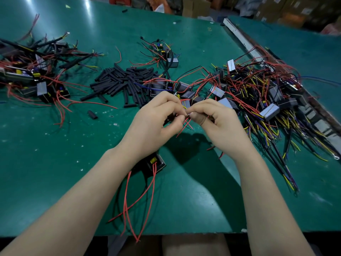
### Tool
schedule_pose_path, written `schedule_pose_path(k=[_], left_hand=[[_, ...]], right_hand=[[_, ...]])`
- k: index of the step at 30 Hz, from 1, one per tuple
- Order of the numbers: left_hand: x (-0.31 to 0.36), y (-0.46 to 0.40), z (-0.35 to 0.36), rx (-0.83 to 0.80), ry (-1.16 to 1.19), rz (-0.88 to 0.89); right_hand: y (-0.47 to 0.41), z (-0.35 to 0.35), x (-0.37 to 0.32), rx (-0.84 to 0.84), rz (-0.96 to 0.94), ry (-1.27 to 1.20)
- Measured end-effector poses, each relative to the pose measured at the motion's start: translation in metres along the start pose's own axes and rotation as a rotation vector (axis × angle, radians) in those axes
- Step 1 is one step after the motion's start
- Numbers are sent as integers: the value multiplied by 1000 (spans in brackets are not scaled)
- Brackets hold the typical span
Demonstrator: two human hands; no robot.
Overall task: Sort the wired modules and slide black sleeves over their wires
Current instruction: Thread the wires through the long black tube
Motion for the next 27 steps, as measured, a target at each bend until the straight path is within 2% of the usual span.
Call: schedule_pose_path(k=[6, 16, 22, 27], left_hand=[[-3, 0, -3, 96, 53, -97], [-1, 2, -2, 246, -4, -119], [-3, 3, 0, 223, -40, -140], [-6, 4, 0, 198, -109, -175]], right_hand=[[1, 0, -3, 37, 59, -100], [4, 8, -7, 113, 10, -65], [5, 13, -7, 132, -48, 71], [10, 20, -12, 174, -93, 327]])
Point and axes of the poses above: each hand's wrist, its own y-axis away from the middle knuckle, its own z-axis out of the palm, x = y × z, the point moved 3 cm from there along -y, towards the middle knuckle, and after that the axes turned 15 degrees about z, right-handed, at the moved point
